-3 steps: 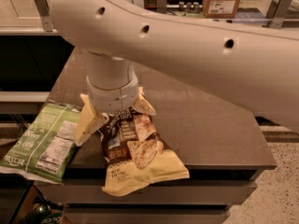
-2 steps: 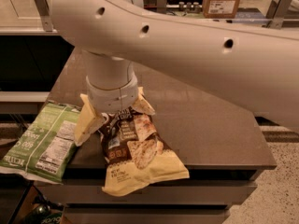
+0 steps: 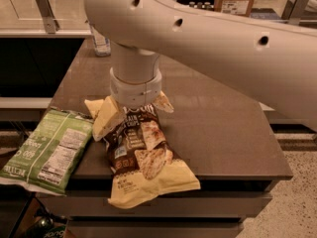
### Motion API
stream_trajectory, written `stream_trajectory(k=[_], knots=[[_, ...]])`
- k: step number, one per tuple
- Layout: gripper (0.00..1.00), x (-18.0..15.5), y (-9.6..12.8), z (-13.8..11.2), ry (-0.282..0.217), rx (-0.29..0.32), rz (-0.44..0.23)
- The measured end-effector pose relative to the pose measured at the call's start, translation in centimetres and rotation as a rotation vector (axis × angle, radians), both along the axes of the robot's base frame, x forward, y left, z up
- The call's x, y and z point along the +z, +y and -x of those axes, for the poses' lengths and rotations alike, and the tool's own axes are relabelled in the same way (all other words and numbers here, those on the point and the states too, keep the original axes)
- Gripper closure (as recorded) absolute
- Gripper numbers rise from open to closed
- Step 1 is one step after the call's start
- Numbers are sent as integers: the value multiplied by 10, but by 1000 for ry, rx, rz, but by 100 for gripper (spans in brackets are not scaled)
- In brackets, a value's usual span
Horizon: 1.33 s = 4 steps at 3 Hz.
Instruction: Move brown chip bag near blue plastic bottle
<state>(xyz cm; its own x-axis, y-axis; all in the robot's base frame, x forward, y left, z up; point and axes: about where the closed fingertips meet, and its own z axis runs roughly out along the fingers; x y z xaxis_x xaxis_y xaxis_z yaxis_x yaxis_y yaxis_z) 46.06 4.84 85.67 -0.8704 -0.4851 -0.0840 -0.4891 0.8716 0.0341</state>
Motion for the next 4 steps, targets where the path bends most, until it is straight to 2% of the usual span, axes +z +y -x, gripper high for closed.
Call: stream_trajectory(k=[1,2,4], knots=[[0,-16,-17,-13,29,-24,-41],[18,-16,-16,-13,27,-20,-40],[64,-17,-14,-13,24,-17,-41]])
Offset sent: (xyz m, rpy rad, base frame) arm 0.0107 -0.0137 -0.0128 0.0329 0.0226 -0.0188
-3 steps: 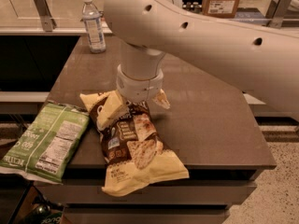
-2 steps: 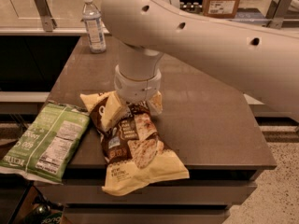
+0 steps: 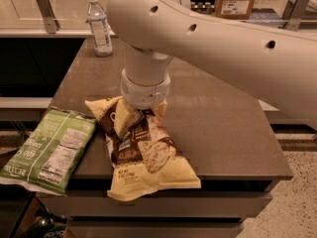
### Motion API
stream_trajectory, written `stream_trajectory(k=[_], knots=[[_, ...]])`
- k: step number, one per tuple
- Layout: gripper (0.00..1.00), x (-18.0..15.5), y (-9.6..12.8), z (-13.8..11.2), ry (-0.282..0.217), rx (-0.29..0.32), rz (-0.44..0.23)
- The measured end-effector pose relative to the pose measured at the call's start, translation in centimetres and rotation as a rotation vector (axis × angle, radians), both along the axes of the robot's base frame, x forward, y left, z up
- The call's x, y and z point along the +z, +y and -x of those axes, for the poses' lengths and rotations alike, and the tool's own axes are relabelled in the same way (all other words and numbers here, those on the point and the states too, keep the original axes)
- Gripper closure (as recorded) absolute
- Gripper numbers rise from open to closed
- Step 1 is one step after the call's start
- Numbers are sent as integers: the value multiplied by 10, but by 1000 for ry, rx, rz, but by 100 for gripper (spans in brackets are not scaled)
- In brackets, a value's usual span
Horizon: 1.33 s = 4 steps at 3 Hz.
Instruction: Move brown chip bag near blue plastic bottle
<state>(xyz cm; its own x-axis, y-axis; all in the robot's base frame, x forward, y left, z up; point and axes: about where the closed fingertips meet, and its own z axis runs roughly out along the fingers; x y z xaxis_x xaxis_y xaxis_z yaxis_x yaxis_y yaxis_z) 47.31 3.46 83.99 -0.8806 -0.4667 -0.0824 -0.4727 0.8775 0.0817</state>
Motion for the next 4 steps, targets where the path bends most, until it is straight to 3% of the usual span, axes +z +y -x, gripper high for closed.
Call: stream_trajectory(k=[1,2,4], knots=[[87,0,1,0,-1,1,0],[100,5,1,0,-1,1,0],[100,6,1,0,-1,1,0]])
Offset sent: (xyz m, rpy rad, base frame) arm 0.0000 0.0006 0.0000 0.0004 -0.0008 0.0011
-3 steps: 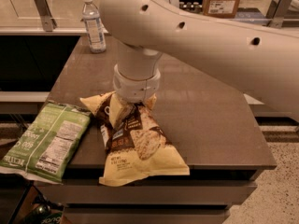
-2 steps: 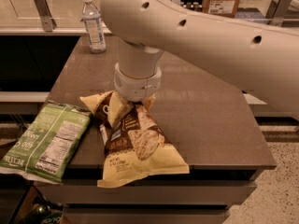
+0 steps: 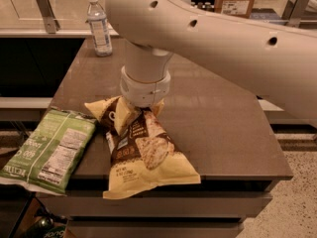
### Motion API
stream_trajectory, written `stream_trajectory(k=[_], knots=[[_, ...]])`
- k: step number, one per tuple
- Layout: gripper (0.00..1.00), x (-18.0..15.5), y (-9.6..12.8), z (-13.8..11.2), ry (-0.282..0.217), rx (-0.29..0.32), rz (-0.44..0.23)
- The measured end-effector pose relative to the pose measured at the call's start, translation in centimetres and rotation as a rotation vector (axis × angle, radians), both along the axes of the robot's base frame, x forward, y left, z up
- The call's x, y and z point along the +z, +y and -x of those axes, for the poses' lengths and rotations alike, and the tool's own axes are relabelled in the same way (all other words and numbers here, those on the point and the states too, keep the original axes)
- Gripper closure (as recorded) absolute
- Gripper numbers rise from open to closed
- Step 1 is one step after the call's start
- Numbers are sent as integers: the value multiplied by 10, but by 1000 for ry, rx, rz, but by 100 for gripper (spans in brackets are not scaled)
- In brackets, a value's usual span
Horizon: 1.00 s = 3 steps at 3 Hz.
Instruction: Move brown chip bag near blue plastic bottle
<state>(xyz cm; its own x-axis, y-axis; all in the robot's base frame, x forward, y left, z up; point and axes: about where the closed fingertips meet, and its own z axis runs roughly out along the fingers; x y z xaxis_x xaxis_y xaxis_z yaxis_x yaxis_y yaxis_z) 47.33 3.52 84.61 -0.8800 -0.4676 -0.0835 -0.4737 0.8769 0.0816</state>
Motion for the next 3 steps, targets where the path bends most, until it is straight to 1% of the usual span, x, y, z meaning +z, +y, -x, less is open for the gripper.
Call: stream_trajectory(k=[3], knots=[[100,0,0,0,0,0,0]])
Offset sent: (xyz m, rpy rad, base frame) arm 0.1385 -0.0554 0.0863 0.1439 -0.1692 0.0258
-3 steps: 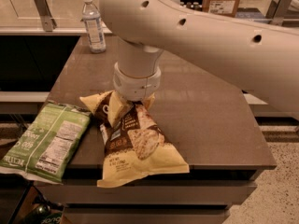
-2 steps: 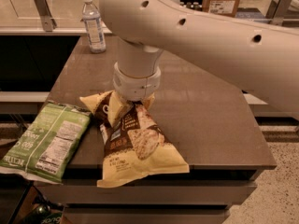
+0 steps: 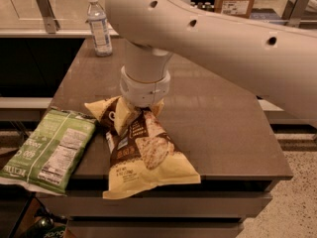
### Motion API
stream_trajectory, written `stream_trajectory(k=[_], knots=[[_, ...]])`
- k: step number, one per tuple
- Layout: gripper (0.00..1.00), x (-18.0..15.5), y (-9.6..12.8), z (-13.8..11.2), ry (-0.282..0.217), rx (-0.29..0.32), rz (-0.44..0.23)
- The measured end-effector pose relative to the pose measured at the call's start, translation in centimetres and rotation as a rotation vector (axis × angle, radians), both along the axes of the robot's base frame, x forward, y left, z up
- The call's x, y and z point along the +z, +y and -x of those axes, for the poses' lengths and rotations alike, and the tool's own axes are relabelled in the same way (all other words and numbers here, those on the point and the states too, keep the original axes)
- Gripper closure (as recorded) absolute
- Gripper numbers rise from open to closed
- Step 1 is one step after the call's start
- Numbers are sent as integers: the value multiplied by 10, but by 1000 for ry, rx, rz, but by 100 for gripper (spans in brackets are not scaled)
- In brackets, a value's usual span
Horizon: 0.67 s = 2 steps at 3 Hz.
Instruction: Move brown chip bag near blue plastic bottle
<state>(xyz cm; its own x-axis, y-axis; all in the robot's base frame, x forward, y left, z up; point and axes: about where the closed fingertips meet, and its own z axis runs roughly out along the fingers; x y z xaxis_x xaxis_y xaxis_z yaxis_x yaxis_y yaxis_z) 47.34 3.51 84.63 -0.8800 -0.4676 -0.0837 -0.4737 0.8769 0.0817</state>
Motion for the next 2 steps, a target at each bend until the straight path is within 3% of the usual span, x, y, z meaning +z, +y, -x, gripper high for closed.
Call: stream_trajectory(k=[2], knots=[[100,0,0,0,0,0,0]])
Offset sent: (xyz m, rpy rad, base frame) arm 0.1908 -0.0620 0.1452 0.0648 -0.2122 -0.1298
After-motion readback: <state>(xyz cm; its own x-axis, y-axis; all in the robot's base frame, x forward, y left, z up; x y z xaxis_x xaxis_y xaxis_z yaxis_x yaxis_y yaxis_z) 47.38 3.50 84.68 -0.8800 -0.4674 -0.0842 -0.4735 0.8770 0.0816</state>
